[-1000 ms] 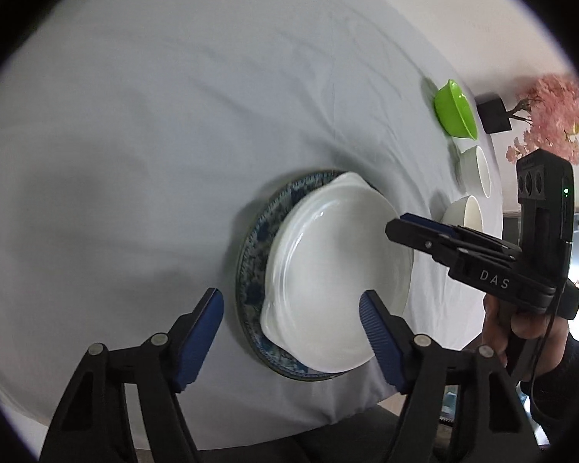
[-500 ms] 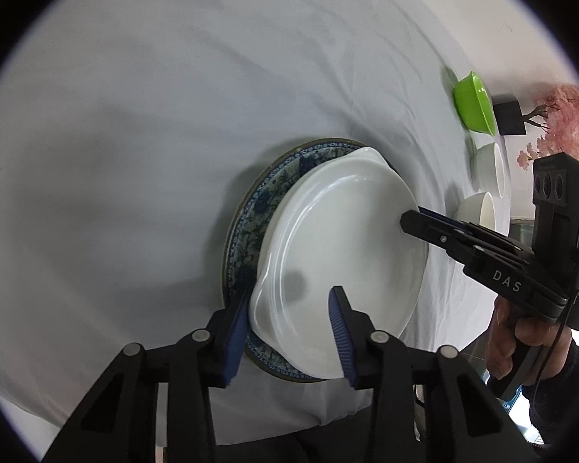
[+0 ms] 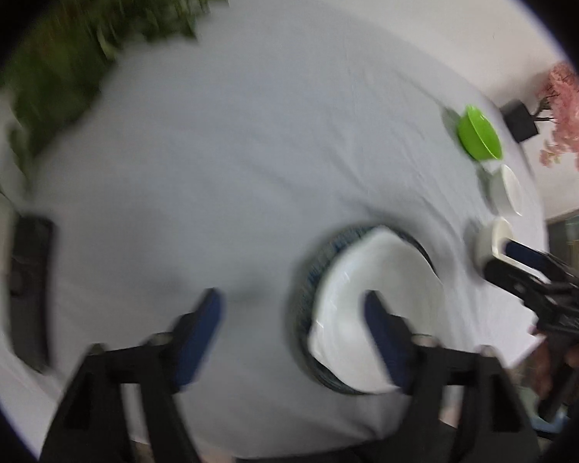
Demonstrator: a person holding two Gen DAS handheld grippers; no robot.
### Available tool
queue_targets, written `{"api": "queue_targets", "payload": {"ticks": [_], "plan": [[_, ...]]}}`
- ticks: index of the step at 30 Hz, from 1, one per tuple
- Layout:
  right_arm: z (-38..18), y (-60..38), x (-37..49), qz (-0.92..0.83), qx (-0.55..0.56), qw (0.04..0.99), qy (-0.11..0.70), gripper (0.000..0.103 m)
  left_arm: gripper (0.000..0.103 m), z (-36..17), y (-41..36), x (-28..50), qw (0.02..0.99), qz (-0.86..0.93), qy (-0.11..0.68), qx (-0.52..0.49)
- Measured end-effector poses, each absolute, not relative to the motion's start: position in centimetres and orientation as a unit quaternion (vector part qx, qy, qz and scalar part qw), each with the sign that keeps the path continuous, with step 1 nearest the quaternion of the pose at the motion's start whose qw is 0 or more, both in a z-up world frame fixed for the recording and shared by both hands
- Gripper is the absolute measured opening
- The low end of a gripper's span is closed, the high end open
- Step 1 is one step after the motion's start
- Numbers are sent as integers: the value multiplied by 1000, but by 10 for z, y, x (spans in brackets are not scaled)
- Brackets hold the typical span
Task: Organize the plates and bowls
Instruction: 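Raise the right gripper away from the stack toward the green bowl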
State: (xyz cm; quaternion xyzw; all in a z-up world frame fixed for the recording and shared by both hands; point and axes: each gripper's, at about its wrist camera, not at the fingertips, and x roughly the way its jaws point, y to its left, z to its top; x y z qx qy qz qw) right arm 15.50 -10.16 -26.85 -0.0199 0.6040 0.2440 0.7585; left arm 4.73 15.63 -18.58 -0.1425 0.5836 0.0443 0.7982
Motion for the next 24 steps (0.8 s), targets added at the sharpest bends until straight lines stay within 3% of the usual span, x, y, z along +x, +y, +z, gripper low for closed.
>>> {"api": "queue_targets", "payload": {"ticks": [5, 6, 7, 8, 9, 10, 11, 12, 13, 14, 15, 16, 17, 24], "plan": [[-230, -136, 142, 165, -4, 784, 598, 101, 89, -142, 151, 63, 838, 43, 537, -82], [-226, -142, 139, 149, 0, 786, 600, 94, 83, -135, 150, 65, 844, 35, 530, -79], [-219, -153, 136, 138, 5, 788, 599, 85, 74, -127, 145, 69, 850, 22, 522, -71], [-211, -164, 133, 129, 11, 793, 596, 56, 42, -122, 141, 73, 851, 10, 521, -63], [-206, -171, 130, 119, 12, 796, 594, 38, 8, -119, 135, 78, 850, -8, 524, -54], [-200, -180, 128, 105, 15, 800, 591, 36, 1, -116, 126, 83, 847, -23, 530, -45], [-193, -187, 126, 95, 24, 805, 585, 36, 2, -110, 118, 85, 851, -32, 523, -45], [-186, -198, 124, 92, 40, 810, 578, 43, 2, -100, 110, 87, 859, -45, 508, -49], [-181, -205, 123, 89, 51, 811, 576, 54, 4, -93, 105, 88, 864, -52, 498, -51], [-176, -215, 122, 82, 62, 814, 572, 89, 24, -86, 99, 90, 868, -52, 492, -49], [-171, -225, 121, 73, 71, 820, 563, 102, 73, -82, 93, 93, 869, -43, 491, -46], [-165, -235, 118, 62, 79, 832, 546, 103, 94, -77, 88, 96, 871, -22, 490, -43], [-160, -242, 117, 52, 82, 836, 539, 103, 102, -72, 84, 95, 877, -7, 479, -43], [-160, -288, 136, 52, 106, 839, 531, 103, 101, -52, 44, 109, 892, -9, 451, -26]]}}
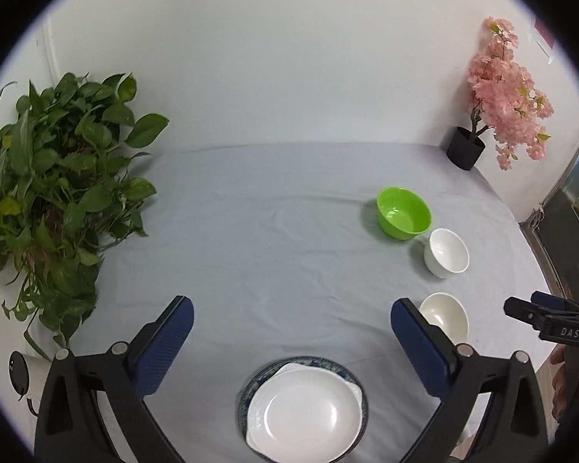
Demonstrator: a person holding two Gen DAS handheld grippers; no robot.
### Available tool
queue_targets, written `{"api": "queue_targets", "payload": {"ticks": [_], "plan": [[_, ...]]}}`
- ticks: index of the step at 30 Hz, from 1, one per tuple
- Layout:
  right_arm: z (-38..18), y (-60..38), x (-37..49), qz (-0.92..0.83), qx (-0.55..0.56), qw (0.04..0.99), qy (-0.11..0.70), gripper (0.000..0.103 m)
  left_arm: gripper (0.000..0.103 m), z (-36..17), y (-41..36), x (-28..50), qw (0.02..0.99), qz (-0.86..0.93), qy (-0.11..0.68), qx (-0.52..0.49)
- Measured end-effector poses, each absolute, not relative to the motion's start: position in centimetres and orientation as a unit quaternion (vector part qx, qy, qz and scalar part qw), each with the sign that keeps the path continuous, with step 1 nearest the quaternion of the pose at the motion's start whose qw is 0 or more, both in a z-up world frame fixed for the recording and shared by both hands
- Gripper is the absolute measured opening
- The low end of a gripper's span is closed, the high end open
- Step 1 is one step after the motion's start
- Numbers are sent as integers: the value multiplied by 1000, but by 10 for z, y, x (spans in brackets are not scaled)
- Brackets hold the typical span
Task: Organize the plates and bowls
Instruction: 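Raise the right gripper away from the stack toward the green bowl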
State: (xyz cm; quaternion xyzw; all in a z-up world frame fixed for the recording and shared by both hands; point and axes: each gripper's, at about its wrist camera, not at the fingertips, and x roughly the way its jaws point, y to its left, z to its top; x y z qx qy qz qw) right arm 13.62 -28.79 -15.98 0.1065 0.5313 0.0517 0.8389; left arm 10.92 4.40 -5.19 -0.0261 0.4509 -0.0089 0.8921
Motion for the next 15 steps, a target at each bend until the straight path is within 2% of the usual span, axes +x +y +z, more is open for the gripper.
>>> {"api": "queue_targets", "payload": {"ticks": [3, 15], "plan": [[-163, -301, 153, 61, 76, 838, 538, 103, 94, -49, 24, 119, 893, -5, 450, -27], [-191, -391, 231, 98, 65, 830, 545, 103, 95, -57, -47, 192, 873, 31, 483, -56]]}}
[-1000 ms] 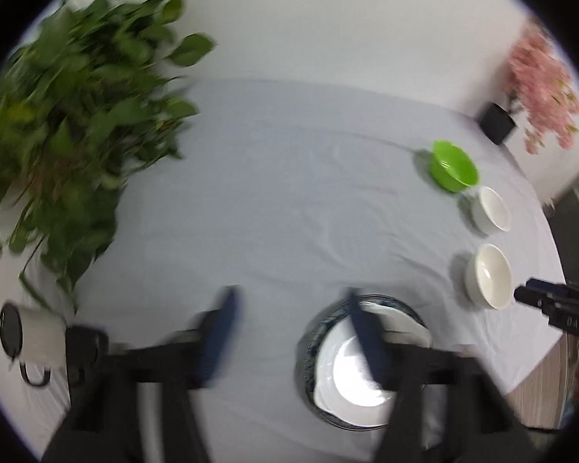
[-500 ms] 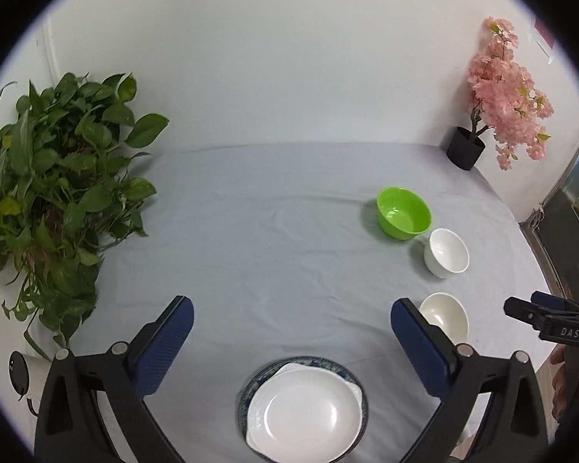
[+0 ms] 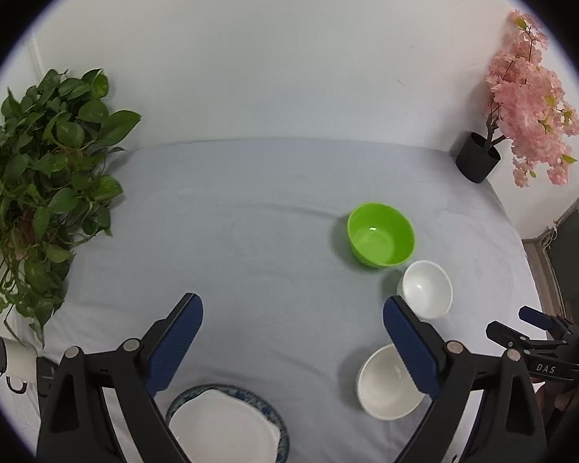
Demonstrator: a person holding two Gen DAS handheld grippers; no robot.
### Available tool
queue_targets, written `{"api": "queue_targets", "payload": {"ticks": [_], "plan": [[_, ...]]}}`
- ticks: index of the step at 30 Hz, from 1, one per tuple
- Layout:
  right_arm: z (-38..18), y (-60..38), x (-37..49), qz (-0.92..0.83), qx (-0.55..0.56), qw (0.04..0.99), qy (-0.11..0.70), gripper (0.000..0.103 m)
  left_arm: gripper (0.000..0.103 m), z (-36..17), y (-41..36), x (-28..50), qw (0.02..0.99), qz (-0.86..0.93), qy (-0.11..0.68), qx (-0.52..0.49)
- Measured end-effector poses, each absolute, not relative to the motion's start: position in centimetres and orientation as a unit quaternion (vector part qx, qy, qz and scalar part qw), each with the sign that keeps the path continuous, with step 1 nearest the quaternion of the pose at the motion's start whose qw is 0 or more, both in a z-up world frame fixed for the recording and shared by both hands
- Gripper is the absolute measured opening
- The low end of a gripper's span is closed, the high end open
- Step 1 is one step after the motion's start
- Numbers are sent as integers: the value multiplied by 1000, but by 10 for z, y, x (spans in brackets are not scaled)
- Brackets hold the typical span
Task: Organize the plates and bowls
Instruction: 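Raise the right gripper away from the stack toward the green bowl, then close the right gripper on the green bowl rim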
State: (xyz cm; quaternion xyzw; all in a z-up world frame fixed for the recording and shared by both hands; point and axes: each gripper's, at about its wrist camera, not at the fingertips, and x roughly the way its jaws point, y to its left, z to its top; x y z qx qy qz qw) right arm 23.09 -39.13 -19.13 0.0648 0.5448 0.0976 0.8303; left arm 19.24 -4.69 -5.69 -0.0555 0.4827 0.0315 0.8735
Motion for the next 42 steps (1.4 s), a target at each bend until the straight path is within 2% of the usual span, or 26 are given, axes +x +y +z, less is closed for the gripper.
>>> {"api": "queue_targets", "payload": {"ticks": [11, 17, 25, 31, 32, 33, 35, 38, 40, 42], "plan": [[-191, -416, 321, 117, 57, 838, 531, 103, 95, -65, -60, 275, 867, -23, 495, -55], [-193, -407, 387, 114, 57, 830, 543, 103, 95, -110, -67, 340, 820, -83, 559, -90], [-265, -381, 485, 137, 53, 775, 614, 100, 95, -189, -59, 398, 766, -84, 620, -145], [-320, -368, 518, 122, 67, 744, 654, 99, 93, -237, -63, 418, 724, -91, 667, -150], [-328, -365, 520, 121, 65, 739, 659, 96, 90, -243, -67, 421, 716, -97, 675, -147], [-334, -363, 524, 122, 63, 735, 664, 93, 79, -249, -70, 423, 710, -103, 682, -145], [-343, -357, 531, 119, 49, 734, 667, 87, 68, -259, -72, 426, 700, -105, 692, -141], [-354, -353, 544, 110, 37, 728, 675, 84, 59, -270, -74, 430, 697, -100, 697, -136], [-362, -354, 553, 107, 44, 722, 682, 76, 54, -275, -74, 432, 695, -95, 699, -137], [-367, -356, 560, 112, 55, 716, 687, 71, 42, -281, -75, 432, 686, -99, 706, -143]]}}
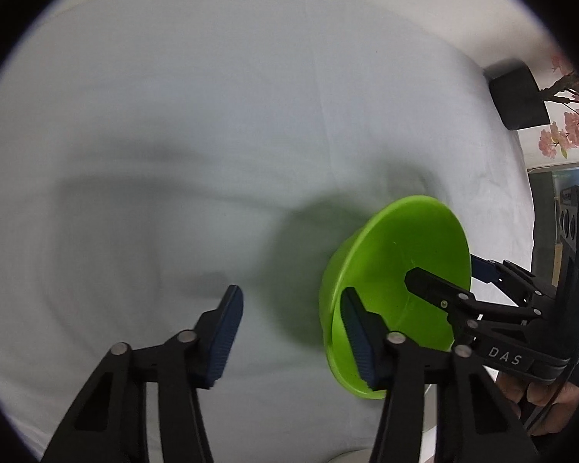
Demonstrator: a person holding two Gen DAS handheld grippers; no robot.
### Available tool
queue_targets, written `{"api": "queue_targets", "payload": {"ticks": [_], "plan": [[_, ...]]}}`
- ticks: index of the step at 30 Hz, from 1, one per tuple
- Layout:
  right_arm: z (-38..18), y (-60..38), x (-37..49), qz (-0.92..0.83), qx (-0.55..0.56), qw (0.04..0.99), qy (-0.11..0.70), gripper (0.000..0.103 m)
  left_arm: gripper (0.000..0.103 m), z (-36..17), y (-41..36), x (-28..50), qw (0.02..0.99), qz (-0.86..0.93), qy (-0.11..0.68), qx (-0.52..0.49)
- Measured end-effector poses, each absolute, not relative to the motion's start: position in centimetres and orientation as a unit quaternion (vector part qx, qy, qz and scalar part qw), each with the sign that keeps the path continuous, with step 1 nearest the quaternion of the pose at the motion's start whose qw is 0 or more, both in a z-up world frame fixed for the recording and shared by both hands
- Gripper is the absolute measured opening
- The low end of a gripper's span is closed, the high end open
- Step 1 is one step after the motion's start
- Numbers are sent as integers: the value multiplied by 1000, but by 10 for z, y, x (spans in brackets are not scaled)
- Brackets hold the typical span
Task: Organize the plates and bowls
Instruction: 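Close the right gripper on the green bowl rim, then lift the green bowl with the right gripper and carry it beside the white bowls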
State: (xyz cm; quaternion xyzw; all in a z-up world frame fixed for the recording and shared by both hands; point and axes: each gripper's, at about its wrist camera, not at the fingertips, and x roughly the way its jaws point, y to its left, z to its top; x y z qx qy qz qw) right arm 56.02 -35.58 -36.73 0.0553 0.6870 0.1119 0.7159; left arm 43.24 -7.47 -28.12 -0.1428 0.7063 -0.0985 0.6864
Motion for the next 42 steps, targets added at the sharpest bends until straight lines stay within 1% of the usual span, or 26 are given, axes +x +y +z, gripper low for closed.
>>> {"api": "queue_targets", "payload": {"ticks": [1, 2, 3, 4, 6, 7, 9, 10, 11, 13, 14, 15, 18, 23, 26, 27, 29, 33, 35, 39, 42], "plan": [[-370, -356, 565, 114, 57, 710, 693, 69, 38, -284, -76, 432, 681, -101, 710, -146], [-372, -355, 565, 114, 56, 706, 697, 62, 33, -287, -78, 432, 676, -105, 715, -145], [-374, -355, 567, 114, 55, 703, 700, 57, 30, -289, -80, 433, 674, -107, 717, -141], [-375, -355, 570, 112, 54, 702, 702, 56, 29, -290, -82, 433, 673, -109, 718, -138], [-374, -352, 579, 107, 49, 701, 704, 44, 22, -290, -85, 435, 671, -113, 720, -137], [-373, -353, 582, 105, 52, 700, 705, 41, 21, -291, -86, 435, 670, -115, 721, -136], [-374, -354, 588, 109, 74, 692, 710, 31, 12, -290, -89, 437, 669, -118, 722, -134], [-374, -355, 589, 110, 84, 688, 713, 28, 9, -290, -92, 437, 668, -120, 722, -134], [-375, -355, 591, 113, 92, 683, 716, 22, 6, -288, -95, 437, 669, -122, 722, -131], [-373, -349, 595, 110, 93, 680, 719, 18, 6, -286, -101, 437, 674, -121, 720, -111], [-371, -346, 598, 111, 91, 680, 719, 12, 6, -285, -104, 437, 676, -118, 720, -103], [-370, -343, 600, 110, 90, 681, 718, 9, 6, -287, -105, 436, 676, -114, 722, -99], [-365, -336, 606, 104, 80, 685, 717, 9, 5, -288, -101, 437, 672, -114, 722, -119], [-363, -329, 611, 106, 82, 679, 721, 9, 5, -286, -98, 436, 670, -107, 726, -115], [-356, -332, 609, 104, 93, 680, 719, 7, 5, -270, -102, 437, 684, -99, 714, -114], [-349, -355, 607, 107, 96, 686, 713, 5, 5, -257, -99, 434, 693, -102, 705, -112], [-316, -359, 605, 114, 87, 709, 690, 5, 5, -222, -97, 432, 713, -109, 685, -102], [-247, -367, 603, 127, 106, 738, 654, 3, 5, -148, -94, 418, 746, -111, 651, -88], [-209, -365, 593, 133, 104, 751, 639, 3, 5, -120, -94, 408, 753, -106, 643, -88], [-142, -369, 569, 138, 102, 771, 613, 4, 5, -62, -98, 369, 772, -94, 623, -89], [-100, -371, 530, 145, 100, 783, 597, 4, 5, -30, -107, 328, 785, -92, 607, -84]]}}
